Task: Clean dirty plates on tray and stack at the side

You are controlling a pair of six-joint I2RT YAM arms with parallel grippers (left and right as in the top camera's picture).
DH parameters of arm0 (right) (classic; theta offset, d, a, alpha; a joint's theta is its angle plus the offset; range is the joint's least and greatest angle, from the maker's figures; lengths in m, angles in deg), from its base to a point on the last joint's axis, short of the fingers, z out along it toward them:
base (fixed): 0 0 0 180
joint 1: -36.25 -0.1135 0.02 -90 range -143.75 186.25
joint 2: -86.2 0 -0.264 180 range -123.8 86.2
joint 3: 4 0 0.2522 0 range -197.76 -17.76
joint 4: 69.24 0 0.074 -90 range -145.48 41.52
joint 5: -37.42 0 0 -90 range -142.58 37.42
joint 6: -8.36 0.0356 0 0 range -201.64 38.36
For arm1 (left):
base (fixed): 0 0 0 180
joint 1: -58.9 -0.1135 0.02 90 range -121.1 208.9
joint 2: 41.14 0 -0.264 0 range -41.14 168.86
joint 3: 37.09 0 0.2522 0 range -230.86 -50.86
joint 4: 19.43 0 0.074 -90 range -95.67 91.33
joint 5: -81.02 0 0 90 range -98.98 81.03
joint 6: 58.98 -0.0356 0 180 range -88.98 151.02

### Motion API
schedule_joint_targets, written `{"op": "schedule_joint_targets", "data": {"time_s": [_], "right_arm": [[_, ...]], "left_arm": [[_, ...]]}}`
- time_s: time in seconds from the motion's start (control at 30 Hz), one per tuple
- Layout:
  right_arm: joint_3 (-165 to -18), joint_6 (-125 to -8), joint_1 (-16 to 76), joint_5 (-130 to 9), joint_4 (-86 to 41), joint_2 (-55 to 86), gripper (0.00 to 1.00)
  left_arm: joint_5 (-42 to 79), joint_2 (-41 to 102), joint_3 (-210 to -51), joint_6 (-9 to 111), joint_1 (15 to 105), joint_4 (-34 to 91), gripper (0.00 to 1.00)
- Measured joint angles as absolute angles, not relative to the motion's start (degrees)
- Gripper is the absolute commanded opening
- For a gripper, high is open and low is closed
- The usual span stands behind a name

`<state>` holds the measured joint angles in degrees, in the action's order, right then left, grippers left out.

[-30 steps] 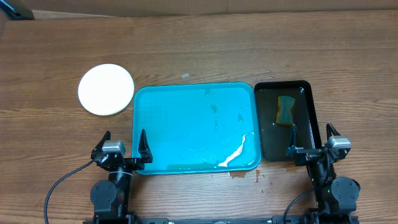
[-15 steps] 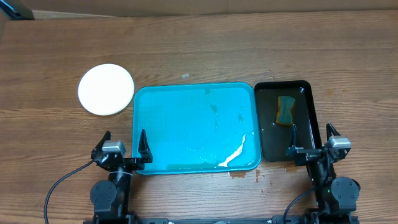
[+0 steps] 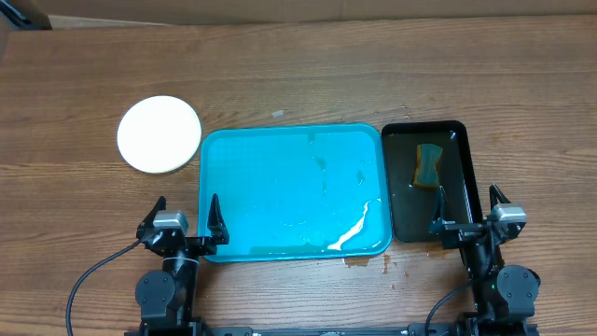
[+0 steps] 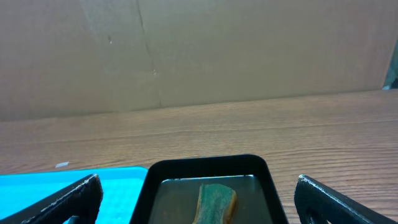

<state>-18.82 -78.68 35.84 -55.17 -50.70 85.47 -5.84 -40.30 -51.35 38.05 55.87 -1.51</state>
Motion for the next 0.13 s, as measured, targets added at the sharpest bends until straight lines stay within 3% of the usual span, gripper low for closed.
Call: {"op": "schedule_joint_targets", "data": {"time_s": [0.13], "right_arm": [[-18.82, -78.68, 35.84, -55.15, -50.66, 85.47, 1.0]], "left_arm": [[-5.84, -40.3, -51.35, 38.05, 55.87, -1.51, 1.0]]}}
